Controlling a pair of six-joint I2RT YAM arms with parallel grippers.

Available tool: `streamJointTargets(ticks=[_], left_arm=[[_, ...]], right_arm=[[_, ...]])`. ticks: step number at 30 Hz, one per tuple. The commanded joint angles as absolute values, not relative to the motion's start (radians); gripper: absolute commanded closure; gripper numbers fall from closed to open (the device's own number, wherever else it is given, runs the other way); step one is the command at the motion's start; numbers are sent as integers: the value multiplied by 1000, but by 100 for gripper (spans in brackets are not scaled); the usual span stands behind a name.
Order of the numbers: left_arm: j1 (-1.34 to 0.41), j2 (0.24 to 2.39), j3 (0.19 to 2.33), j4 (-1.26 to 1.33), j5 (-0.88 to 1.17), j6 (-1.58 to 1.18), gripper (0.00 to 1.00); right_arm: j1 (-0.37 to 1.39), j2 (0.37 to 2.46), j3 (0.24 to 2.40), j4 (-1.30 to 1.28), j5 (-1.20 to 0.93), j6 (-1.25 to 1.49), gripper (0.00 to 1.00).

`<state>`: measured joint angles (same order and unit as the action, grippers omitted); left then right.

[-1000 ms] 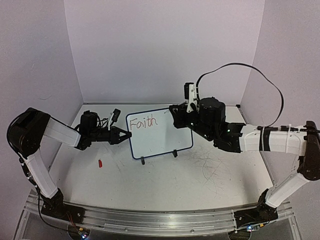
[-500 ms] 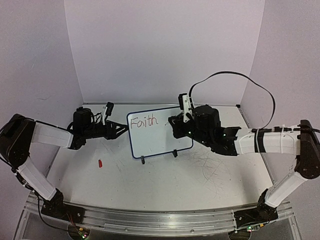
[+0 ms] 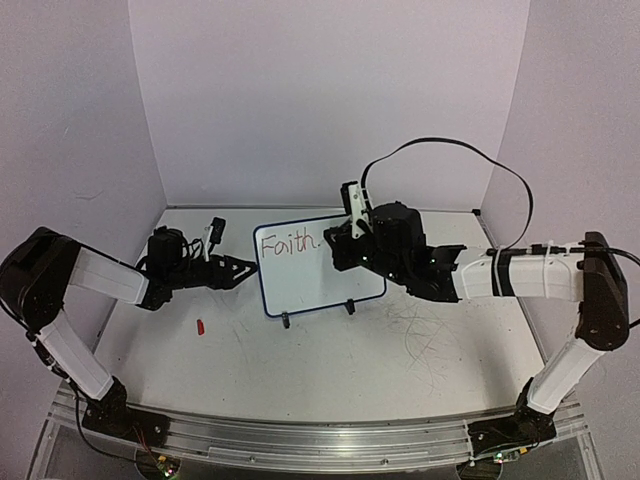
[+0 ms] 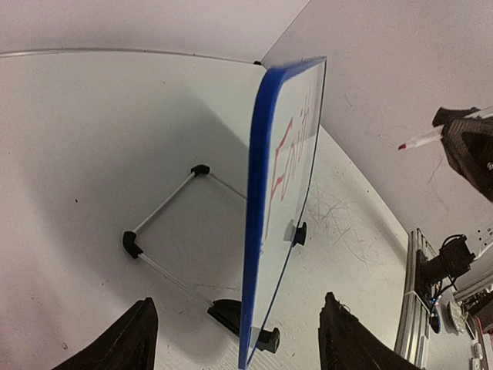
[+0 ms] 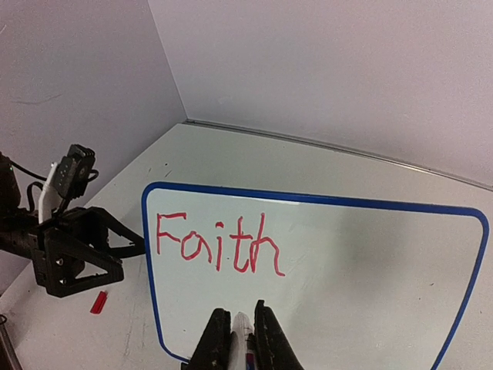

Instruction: Write a sentence on the whiteboard

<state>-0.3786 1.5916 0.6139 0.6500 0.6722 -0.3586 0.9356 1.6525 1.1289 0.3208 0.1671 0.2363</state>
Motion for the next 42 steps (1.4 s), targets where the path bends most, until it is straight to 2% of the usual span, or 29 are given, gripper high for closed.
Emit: streamJointTargets(ticks=[1,15,23,35,42], left_arm=[[-373,1655,587,803,755,-420,28],[-403,1784,651,887,895,-457,38],[-404,1844,695,889,896,-415,55],[-391,1854,683,882,835,-318,87],[-391,1828,679,831,785,-265,96]], right_arm=[[936,1678,1185,315,166,234,100],[927,1714,1242,299,285,185,100],[865,1748,1271,299,200,159,100],[826,1794,1301,317,171,145,100],[826,1822,1326,321,179,114,100]])
